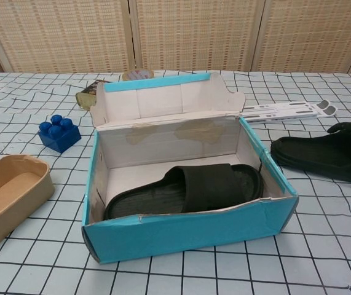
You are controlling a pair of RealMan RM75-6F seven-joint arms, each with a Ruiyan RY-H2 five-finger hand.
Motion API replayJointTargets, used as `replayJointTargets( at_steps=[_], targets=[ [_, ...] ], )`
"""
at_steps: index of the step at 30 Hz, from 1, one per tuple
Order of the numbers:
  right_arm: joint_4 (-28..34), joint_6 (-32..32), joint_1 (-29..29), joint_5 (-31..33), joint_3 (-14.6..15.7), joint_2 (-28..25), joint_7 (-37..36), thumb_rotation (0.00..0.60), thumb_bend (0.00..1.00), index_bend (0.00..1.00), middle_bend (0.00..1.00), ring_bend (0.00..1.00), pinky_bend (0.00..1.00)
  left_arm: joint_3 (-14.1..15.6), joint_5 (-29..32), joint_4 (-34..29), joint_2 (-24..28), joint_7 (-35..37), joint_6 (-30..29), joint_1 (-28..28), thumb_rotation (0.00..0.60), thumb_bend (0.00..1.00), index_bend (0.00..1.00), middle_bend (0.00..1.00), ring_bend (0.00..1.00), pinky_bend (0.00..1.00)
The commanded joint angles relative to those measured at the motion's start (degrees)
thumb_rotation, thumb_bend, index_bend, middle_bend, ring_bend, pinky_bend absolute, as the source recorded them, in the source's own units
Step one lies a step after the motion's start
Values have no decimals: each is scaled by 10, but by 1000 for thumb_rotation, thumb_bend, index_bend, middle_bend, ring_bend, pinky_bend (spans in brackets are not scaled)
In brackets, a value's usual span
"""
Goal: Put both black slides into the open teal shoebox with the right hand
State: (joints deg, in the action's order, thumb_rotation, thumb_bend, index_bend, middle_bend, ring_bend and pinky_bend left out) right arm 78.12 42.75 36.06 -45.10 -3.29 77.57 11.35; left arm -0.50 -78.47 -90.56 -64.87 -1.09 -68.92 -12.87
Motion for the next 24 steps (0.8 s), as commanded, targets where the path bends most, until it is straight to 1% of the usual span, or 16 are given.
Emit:
replayJointTargets(
  at_steps=[1, 3, 4, 9, 12, 13, 16, 18, 22, 24],
  targets=[
    [-12, 9, -3, -5, -2, 12, 0, 600, 0, 176, 215, 46, 128, 0, 1, 0, 0, -1, 1, 0, 600, 386, 312, 198, 325, 420],
    [-23, 21, -7, -12, -3, 23, 1, 600, 0, 254, 284, 120, 197, 0, 2, 0, 0, -1, 2, 0, 600, 386, 312, 198, 326, 420],
    [-26, 23, -8, -14, -3, 26, 2, 600, 0, 278, 311, 149, 224, 0, 2, 0, 0, -1, 1, 0, 600, 385, 311, 198, 325, 420],
    [-41, 37, -13, -21, -5, 40, 9, 600, 0, 369, 384, 226, 299, 0, 2, 0, 0, 1, 0, 1, 600, 386, 312, 199, 325, 420],
    [-43, 53, -18, -27, -10, 44, 11, 600, 0, 462, 451, 303, 360, 0, 1, 0, 1, 1, 0, 0, 600, 386, 311, 199, 325, 420],
    [-41, 60, -20, -30, -11, 44, 12, 600, 0, 478, 462, 316, 371, 0, 0, 0, 0, 1, 0, 0, 600, 386, 311, 199, 325, 420],
    [-29, 107, -30, -44, -16, 43, 28, 600, 0, 535, 501, 358, 410, 0, 2, 0, 1, 1, 1, 0, 600, 385, 311, 199, 325, 420],
    [-12, 161, -40, -60, -20, 43, 50, 600, 0, 556, 516, 374, 427, 0, 2, -1, 1, 0, 2, 0, 600, 386, 311, 199, 326, 420],
    [40, 269, -61, -95, -23, 37, 114, 600, 0, 564, 522, 380, 432, 1, 3, 0, 0, -3, 4, -1, 600, 387, 312, 198, 326, 420],
    [65, 312, -69, -115, -22, 34, 143, 600, 0, 564, 522, 380, 432, 1, 3, -1, 0, -4, 5, -2, 600, 386, 311, 198, 325, 420]
  ],
)
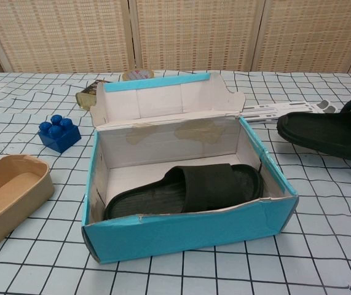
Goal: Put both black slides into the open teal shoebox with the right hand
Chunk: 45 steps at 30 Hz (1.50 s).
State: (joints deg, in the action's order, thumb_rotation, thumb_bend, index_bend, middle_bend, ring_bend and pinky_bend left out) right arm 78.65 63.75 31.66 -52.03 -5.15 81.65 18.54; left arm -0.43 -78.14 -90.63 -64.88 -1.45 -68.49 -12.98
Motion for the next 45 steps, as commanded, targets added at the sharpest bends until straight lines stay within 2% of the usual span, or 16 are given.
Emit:
replayJointTargets(
  at_steps=[1, 5, 10, 14, 17, 24, 32, 41, 45],
  targets=[
    [70, 123, -29, -59, -2, -7, 83, 600, 0, 564, 522, 380, 432, 0, 0, -1, 0, -1, 0, -1, 600, 387, 311, 199, 325, 420],
    [117, 192, -47, -127, 10, -8, 114, 600, 0, 568, 526, 380, 432, 1, 0, 0, -1, -4, 2, -1, 600, 387, 311, 199, 325, 420],
    [178, 229, -64, -223, 37, -16, 105, 600, 0, 577, 534, 389, 437, 0, -1, 0, -1, -3, 0, -1, 600, 386, 312, 199, 325, 420],
    [157, 269, -69, -329, 52, 18, 114, 600, 0, 594, 550, 406, 455, 0, 0, -1, 0, 0, 1, -1, 600, 387, 312, 199, 326, 420],
    [138, 267, -61, -372, 50, 49, 110, 600, 0, 607, 562, 417, 466, 1, -2, 1, 0, 1, 0, -1, 600, 386, 311, 199, 325, 420],
    [114, 205, -17, -380, 4, 118, 131, 600, 0, 614, 569, 421, 466, 0, 1, 3, 0, 7, 4, -2, 600, 387, 311, 199, 325, 420],
    [27, 168, 31, -374, -49, 216, 127, 600, 0, 625, 577, 426, 466, 0, -2, 4, 2, 15, 1, -1, 600, 386, 311, 199, 326, 420],
    [-42, 148, 61, -369, -70, 291, 117, 600, 0, 631, 582, 428, 466, -2, 2, 7, 2, 20, 7, -2, 600, 387, 312, 199, 325, 420],
    [-71, 139, 66, -363, -69, 317, 120, 600, 0, 633, 584, 429, 466, -2, 2, 7, 3, 21, 8, -3, 600, 387, 311, 200, 325, 420]
  ],
)
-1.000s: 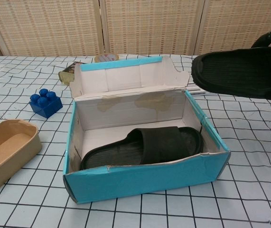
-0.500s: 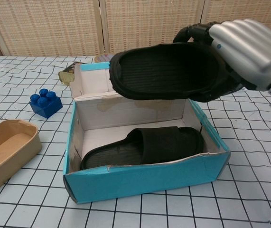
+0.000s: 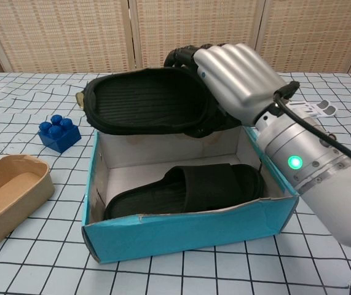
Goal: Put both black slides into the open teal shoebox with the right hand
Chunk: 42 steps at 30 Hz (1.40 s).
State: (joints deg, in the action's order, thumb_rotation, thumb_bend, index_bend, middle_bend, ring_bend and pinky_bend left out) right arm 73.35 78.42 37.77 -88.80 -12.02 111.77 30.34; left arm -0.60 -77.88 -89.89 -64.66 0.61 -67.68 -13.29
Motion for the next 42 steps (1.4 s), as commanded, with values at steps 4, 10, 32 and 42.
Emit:
replayJointTargets(
  at_steps=[4, 10, 32, 42],
  targets=[
    [-36, -12, 1, 1, 16, 22, 7, 600, 0, 633, 584, 429, 466, -1, 0, 0, 1, 4, -3, 1, 600, 386, 311, 199, 325, 420],
    [-57, -20, -7, 3, 30, 26, 4, 600, 0, 633, 584, 429, 466, 0, -1, -1, 2, 3, -2, 1, 600, 385, 312, 200, 325, 420],
    [-168, -3, -19, -18, 48, 66, 5, 600, 0, 633, 584, 430, 466, 0, 1, -1, 2, 1, -1, 1, 600, 386, 311, 199, 326, 420],
    [-248, 45, -19, -55, 57, 91, 31, 600, 0, 633, 584, 429, 466, 0, 2, -2, 1, -2, 0, 0, 600, 386, 311, 199, 326, 421]
  ],
)
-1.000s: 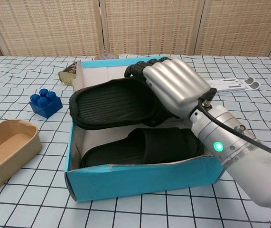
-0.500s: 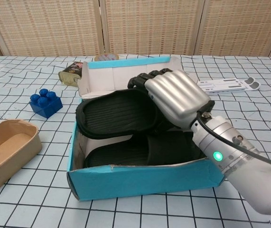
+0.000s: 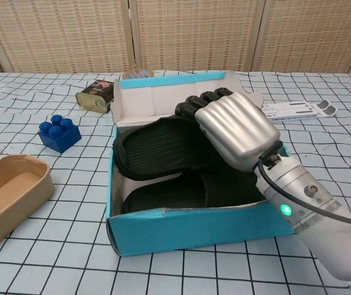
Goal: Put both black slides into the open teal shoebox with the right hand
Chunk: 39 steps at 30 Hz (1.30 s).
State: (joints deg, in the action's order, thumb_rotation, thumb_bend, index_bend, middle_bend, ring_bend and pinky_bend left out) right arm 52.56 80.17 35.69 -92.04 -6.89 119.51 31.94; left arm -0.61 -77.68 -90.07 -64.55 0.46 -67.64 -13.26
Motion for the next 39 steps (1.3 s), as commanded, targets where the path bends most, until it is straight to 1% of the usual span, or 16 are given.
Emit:
replayJointTargets(
  at_steps=[1, 2, 4, 10, 13, 15, 17, 18, 20, 24, 26, 30, 37, 39],
  targets=[
    [-53, 33, 2, -28, 9, 17, 13, 600, 0, 633, 584, 429, 466, 0, -1, 0, 0, 0, 0, 0, 600, 386, 311, 199, 326, 421],
    [-61, 30, 1, -28, 12, 21, 5, 600, 0, 631, 584, 429, 466, 0, -1, 0, 0, -1, -1, 0, 600, 386, 311, 199, 326, 420],
    [-50, 11, -5, -15, 13, 21, -12, 600, 0, 621, 584, 429, 466, 0, 0, 0, 0, -2, 0, 0, 600, 386, 311, 199, 325, 420],
    [35, -45, -14, 19, 10, -14, -16, 600, 0, 582, 583, 420, 467, 0, 0, 1, 1, 0, 1, 0, 600, 386, 311, 199, 325, 421],
    [84, -73, -19, 42, 8, -35, -15, 600, 0, 536, 577, 399, 465, 0, 3, 0, 1, 1, 3, -1, 600, 386, 311, 199, 325, 421],
    [122, -98, -21, 60, 6, -54, -11, 600, 0, 479, 533, 354, 444, 0, 2, 0, 1, 0, 3, -1, 600, 386, 311, 199, 325, 421],
    [152, -115, -21, 72, 3, -71, -5, 600, 0, 412, 446, 285, 390, 0, 2, 0, 0, -2, 3, -1, 600, 386, 312, 199, 325, 420],
    [161, -118, -21, 75, 1, -76, -2, 600, 0, 375, 399, 244, 351, 0, 3, 1, 0, -2, 3, -1, 600, 386, 311, 199, 325, 420],
    [175, -124, -21, 82, -1, -86, 4, 600, 0, 331, 339, 190, 292, 0, 4, 0, 0, -2, 5, -1, 600, 386, 311, 199, 325, 421],
    [197, -137, -22, 96, -3, -101, 20, 600, 0, 216, 184, 54, 131, 0, 4, 1, -1, -4, 4, -1, 600, 386, 311, 199, 326, 421],
    [206, -142, -22, 103, -4, -107, 30, 600, 0, 176, 135, 12, 78, 0, 5, 1, -1, -5, 6, -2, 600, 386, 312, 199, 326, 421],
    [218, -149, -23, 115, -4, -116, 42, 600, 0, 145, 102, 0, 18, 0, 4, 0, -1, -6, 5, -2, 600, 385, 311, 199, 325, 420],
    [234, -136, -24, 114, -10, -125, 43, 600, 0, 120, 91, 0, 0, 0, 5, 1, -2, -8, 6, -2, 600, 386, 311, 199, 326, 421],
    [247, -134, -24, 117, -16, -131, 42, 600, 0, 105, 79, 0, 0, 0, 6, 1, -2, -8, 7, -3, 600, 385, 311, 199, 325, 421]
  ],
)
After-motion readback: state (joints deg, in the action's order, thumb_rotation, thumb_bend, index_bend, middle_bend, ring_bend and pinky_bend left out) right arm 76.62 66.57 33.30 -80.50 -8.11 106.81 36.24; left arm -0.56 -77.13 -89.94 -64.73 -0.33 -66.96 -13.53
